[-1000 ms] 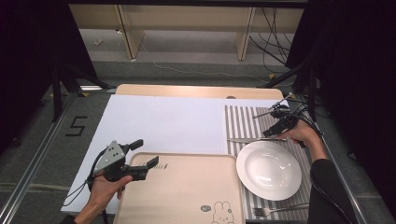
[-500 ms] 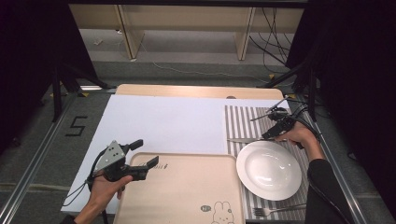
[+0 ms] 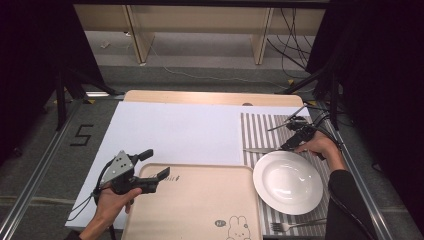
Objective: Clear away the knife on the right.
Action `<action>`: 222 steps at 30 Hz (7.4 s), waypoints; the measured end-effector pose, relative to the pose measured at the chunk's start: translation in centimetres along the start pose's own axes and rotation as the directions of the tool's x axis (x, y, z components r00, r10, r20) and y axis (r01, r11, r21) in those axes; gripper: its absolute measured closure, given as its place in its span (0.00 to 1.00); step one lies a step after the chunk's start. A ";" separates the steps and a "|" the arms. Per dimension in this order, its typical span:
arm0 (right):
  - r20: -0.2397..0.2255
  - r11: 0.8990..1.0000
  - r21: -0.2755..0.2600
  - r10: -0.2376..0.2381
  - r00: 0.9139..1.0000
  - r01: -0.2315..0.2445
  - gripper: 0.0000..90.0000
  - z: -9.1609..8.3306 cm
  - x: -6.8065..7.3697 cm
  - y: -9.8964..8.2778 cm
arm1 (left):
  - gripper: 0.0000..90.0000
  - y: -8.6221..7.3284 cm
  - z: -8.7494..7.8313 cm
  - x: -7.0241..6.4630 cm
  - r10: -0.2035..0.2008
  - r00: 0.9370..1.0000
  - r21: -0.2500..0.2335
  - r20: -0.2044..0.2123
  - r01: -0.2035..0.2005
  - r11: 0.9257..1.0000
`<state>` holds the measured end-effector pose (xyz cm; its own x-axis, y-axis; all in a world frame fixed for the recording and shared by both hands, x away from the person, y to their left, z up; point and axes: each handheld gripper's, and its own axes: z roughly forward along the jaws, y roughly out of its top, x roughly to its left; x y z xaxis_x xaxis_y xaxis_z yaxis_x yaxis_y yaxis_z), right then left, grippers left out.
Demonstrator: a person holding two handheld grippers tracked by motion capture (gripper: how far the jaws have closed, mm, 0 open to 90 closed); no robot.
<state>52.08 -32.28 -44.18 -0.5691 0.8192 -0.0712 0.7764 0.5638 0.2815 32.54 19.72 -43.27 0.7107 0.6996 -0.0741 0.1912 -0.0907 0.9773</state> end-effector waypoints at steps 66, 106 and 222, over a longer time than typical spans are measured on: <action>0.031 0.960 0.163 -0.234 0.972 0.226 0.68 1.0 1.6 1.0 | 0.19 0.0 0.1 0.1 0.007 1.000 0.006 -0.008 -0.007 1.000; 0.162 0.961 0.069 -0.275 0.948 0.267 0.89 0.3 2.3 2.2 | 0.19 0.0 0.1 0.1 0.000 1.000 0.010 -0.010 0.000 1.000; -0.520 0.910 -0.369 -0.034 0.854 -0.188 0.89 -6.3 22.3 -10.1 | 0.19 0.1 -0.4 0.0 -0.003 1.000 -0.007 -0.020 0.003 1.000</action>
<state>29.83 -20.41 -42.63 -0.6533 0.6254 0.4267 0.7137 0.3205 0.6229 32.27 19.97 -43.13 0.6968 0.7136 -0.0729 0.1882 -0.0838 0.9785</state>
